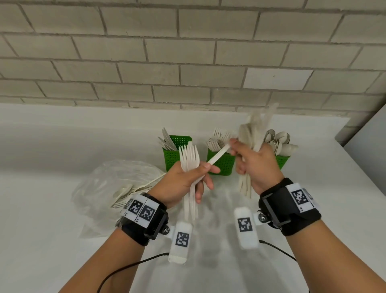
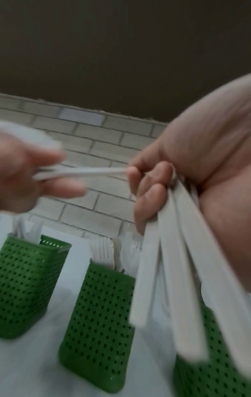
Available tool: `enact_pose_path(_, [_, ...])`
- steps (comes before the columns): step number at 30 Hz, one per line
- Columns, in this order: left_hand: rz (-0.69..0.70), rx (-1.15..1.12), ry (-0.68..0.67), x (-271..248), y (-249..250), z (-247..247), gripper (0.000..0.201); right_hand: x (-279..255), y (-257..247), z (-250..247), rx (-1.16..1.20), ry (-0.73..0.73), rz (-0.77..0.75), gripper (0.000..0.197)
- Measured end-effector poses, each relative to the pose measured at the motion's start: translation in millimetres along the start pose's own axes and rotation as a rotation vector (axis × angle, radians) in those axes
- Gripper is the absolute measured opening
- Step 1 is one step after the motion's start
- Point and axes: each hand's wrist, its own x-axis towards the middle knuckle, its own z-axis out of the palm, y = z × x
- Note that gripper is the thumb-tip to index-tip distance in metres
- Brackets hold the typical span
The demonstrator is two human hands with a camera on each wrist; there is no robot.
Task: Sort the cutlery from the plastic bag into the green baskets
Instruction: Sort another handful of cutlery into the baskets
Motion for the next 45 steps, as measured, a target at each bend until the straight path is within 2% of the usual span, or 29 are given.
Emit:
enact_pose_path(2, [-0.014,0.006,0.101,0,-3,-6,0.031,5,2,-7,0.032,0.083,0.004,0.024])
enact_pose_path(4, [-0.023,0.103,0.154,1,-6,-13,0.029,7,7,-15,-0.163,0.088,-0.071,0.018])
enact_pose_path(5, [-0.028,0.165,0.160,2,-7,-16,0.028,6,8,-18,-0.292,0.080,-0.127,0.021])
enact_pose_path(7, [-0.053,0.252,0.133,3,-6,-18,0.026,2,8,-22,-0.520,0.017,-0.222,0.042])
enact_pose_path(10, [-0.087,0.317,0.026,3,-1,-13,0.027,-4,4,-12,-0.862,-0.199,-0.278,0.054])
enact_pose_path(13, [-0.093,0.294,-0.046,3,0,-5,0.024,-9,9,-2,-1.298,-0.303,-0.300,0.040])
enact_pose_path(16, [-0.105,0.176,-0.029,1,-3,-4,0.028,-6,13,-8,-1.402,-0.245,-0.202,0.037])
enact_pose_path(18, [-0.095,0.133,0.030,0,-6,-7,0.034,-1,15,-18,-1.352,-0.201,-0.119,0.040])
enact_pose_path(20, [-0.093,0.148,0.100,1,-7,-8,0.037,3,18,-24,-1.165,-0.164,-0.068,0.046])
enact_pose_path(22, [-0.068,0.258,0.195,4,-10,-9,0.031,3,18,-21,-0.721,-0.079,0.007,0.045])
enact_pose_path(24, [0.040,0.519,0.291,8,-13,-8,0.024,0,17,-11,-0.248,-0.007,0.049,0.036])
enact_pose_path(25, [0.111,0.690,0.305,10,-15,-7,0.027,-2,14,-5,-0.129,-0.017,0.049,0.035])
enact_pose_path(26, [0.182,0.837,0.301,11,-18,-4,0.026,-3,12,-1,-0.103,-0.042,0.029,0.037])
enact_pose_path(28, [0.256,1.013,0.274,12,-18,1,0.006,-2,8,7,-0.183,-0.108,-0.026,0.030])
enact_pose_path(31, [0.255,1.145,0.262,11,-15,7,0.024,1,4,9,-0.277,-0.177,-0.069,0.023])
enact_pose_path(37, [0.223,1.280,0.279,9,-7,6,0.014,-3,2,4,-0.327,-0.247,-0.150,0.010])
enact_pose_path(41, [0.242,1.268,0.275,10,-7,2,0.013,1,5,-1,-0.347,-0.225,-0.141,0.007])
enact_pose_path(45, [0.189,1.208,0.309,11,-13,-15,0.018,11,9,-23,-0.141,-0.072,-0.089,0.015])
